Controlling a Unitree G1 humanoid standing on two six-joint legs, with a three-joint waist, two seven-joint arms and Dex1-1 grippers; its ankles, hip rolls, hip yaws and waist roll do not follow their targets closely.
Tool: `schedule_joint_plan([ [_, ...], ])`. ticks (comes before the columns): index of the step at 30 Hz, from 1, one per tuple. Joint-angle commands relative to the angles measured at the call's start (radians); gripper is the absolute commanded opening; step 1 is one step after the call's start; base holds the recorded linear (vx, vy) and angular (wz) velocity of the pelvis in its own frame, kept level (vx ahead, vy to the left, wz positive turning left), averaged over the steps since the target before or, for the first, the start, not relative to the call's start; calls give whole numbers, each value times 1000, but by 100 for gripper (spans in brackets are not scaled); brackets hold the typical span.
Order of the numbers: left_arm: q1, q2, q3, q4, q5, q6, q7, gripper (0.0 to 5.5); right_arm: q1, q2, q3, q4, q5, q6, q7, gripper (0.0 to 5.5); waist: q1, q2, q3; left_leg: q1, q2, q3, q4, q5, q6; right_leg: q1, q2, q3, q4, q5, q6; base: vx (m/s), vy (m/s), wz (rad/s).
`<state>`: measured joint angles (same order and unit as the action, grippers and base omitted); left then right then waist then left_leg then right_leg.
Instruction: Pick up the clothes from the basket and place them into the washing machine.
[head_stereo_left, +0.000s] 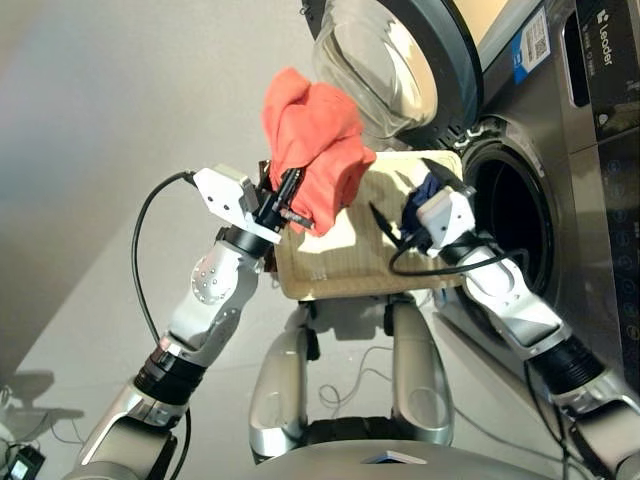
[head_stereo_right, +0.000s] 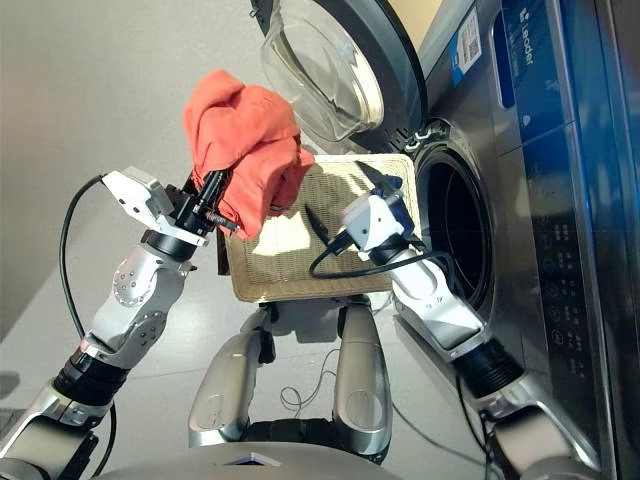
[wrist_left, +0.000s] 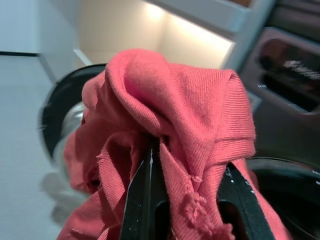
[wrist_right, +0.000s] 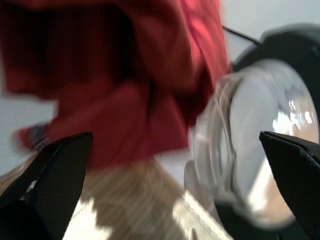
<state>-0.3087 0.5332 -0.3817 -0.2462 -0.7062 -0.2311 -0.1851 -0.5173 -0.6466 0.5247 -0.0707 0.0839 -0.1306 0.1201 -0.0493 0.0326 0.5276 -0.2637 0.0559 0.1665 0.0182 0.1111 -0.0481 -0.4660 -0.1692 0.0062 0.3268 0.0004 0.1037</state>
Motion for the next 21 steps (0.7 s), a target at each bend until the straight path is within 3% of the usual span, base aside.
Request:
schedule_joint_plan([
  [1,-30,31,-44,-124,-54,-21,-58,0,-86,84,32,-59,-64,-41,-3,550,14,-33,-75,36,-10,-5,-44,0,-60,81,-61,6,-198,158,130,0,0,0],
  [7,-81,61,-110,-120,-86,12,-91,0,-192,163,93,29,-151,-31,-5,550,13,-11,-75,37,-7,-9,-49,7,-59,77,-63,8,-195,158,129,0,0,0],
  [21,-159,92,-157,-91,-70,20,-80,0,-279,235,101,79,-161,-40,-30,550,19,-3,-64,25,-2,-19,-32,11,-60,68,-61,9,-182,151,122,0,0,0],
])
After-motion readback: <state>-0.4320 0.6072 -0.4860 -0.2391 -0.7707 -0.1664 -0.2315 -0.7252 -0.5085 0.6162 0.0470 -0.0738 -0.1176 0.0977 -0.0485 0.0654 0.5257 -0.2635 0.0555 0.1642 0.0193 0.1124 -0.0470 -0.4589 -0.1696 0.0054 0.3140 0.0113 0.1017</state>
